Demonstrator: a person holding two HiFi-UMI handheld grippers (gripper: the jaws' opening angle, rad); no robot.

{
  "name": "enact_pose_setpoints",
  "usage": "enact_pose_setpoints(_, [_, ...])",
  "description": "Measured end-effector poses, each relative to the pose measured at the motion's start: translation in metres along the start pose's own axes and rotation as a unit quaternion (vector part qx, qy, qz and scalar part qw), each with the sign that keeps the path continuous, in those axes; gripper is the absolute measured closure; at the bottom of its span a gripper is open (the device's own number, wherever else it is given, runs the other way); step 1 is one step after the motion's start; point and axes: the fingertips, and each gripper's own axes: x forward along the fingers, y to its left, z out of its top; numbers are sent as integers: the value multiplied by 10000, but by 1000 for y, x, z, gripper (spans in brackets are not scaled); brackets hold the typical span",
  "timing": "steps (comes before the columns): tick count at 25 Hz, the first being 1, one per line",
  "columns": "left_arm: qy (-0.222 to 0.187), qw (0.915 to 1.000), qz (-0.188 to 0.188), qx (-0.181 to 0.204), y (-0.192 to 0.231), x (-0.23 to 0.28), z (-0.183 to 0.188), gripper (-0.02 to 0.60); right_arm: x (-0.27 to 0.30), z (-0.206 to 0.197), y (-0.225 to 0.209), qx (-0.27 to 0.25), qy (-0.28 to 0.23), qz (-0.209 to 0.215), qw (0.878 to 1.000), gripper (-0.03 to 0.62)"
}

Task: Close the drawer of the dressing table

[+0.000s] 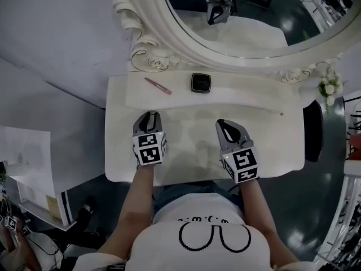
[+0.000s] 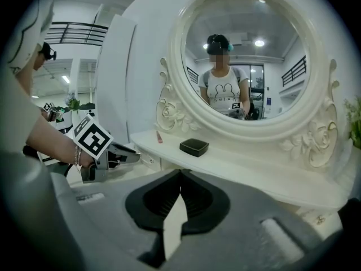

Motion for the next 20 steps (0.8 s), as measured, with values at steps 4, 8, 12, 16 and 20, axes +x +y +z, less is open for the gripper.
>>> enact_pose_setpoints(4, [46, 10000, 6, 35, 1, 7, 3, 488, 1, 1, 2, -11, 12, 38, 10000, 591])
enact_pose_setpoints(8, [79, 9999, -6, 80, 0, 9, 3, 488, 1, 1, 5, -25, 32, 62, 10000, 590])
enact_pose_setpoints(12, [113, 9999, -10, 94, 1, 7, 6, 476, -1, 0, 11, -33, 43, 102, 9999, 591])
enact_pose_setpoints(16, [78, 9999, -114, -69, -3, 1, 9, 218, -2, 0, 17, -30, 48, 140, 9999, 590])
enact_pose_setpoints(20, [-6, 9996, -245, -105, -7, -12, 15, 121, -3, 4, 24, -10, -53, 150, 9999, 590])
